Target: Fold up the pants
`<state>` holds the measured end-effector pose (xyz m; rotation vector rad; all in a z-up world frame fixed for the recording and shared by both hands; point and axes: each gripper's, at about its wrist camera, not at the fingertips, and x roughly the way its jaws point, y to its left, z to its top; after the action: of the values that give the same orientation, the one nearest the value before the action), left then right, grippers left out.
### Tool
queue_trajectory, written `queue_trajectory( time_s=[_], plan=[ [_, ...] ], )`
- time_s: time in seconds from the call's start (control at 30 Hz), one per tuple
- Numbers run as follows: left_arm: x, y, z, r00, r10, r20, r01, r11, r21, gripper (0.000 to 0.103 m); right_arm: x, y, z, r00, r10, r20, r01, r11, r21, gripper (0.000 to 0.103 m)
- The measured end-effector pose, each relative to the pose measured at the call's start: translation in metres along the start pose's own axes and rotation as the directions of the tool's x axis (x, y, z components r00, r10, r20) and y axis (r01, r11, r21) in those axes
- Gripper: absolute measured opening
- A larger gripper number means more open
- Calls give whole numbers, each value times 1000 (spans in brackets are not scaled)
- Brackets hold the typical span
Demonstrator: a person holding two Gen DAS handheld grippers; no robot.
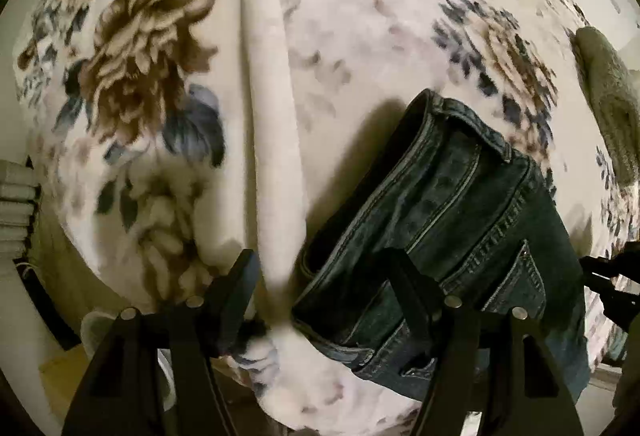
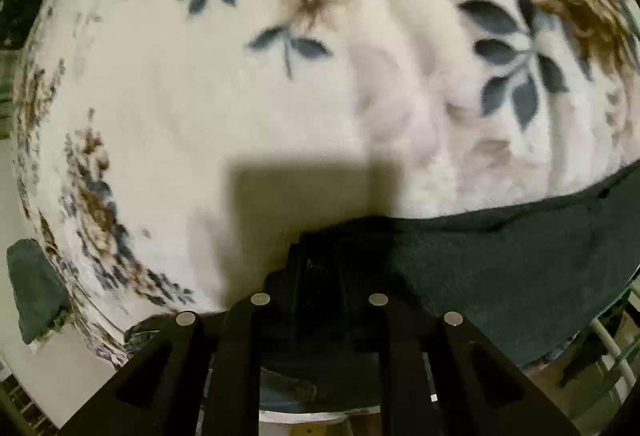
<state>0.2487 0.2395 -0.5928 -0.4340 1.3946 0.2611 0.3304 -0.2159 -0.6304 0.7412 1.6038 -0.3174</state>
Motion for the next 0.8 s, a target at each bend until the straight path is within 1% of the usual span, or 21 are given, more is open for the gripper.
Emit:
queue_trajectory(
  time_s=[0.1, 0.17, 0.2, 0.23, 0.27, 0.3, 0.33, 0.4, 0.5, 0.6, 0.73, 0.8],
  plan=[
    [5, 8, -1, 999, -48, -14, 48, 999, -26, 65, -14, -8, 1, 998, 44, 37, -45, 998, 36, 16],
    [12, 13, -2, 995, -88, -36, 87, 996, -27, 65, -17, -15, 5, 997, 64, 38, -66, 996, 53, 16],
    [16, 14, -4, 993, -110, -50, 109, 994, -25, 52, -16, -17, 7, 997, 70, 37, -73, 995, 67, 16],
    [20, 13, -4, 988, -147, -46, 146, 989, -23, 46, -16, -19, 9, 997, 70, 36, -72, 995, 70, 16],
    [19, 12, -5, 988, -149, -31, 149, 989, -12, 40, -18, -20, 10, 997, 65, 40, -68, 995, 71, 16],
    [16, 11, -6, 989, -144, -14, 144, 990, 7, 31, -18, -17, 11, 997, 63, 44, -66, 995, 73, 16],
    [11, 10, -7, 990, -139, 3, 139, 990, 31, 28, -18, -16, 13, 997, 65, 48, -68, 995, 75, 16],
    [1, 14, -10, 987, -161, 20, 160, 986, 42, 21, -13, -9, 12, 996, 79, 50, -83, 992, 95, 16],
    [-10, 19, -14, 983, -183, 23, 182, 982, 48, 20, -12, -7, 9, 994, 99, 50, -105, 987, 121, 16],
    [-17, 24, -13, 979, -203, 8, 202, 979, 37, 20, -10, 4, 5, 992, 114, 52, -120, 986, 116, 16],
    [1, 23, -11, 982, -184, -36, 185, 981, 52, 20, -3, -2, 13, 993, 111, 35, -114, 987, 113, 16],
    [-1, 25, -14, 983, -177, -45, 179, 982, 64, 21, 2, 3, 16, 995, 93, 42, -97, 990, 106, 16]
  ],
)
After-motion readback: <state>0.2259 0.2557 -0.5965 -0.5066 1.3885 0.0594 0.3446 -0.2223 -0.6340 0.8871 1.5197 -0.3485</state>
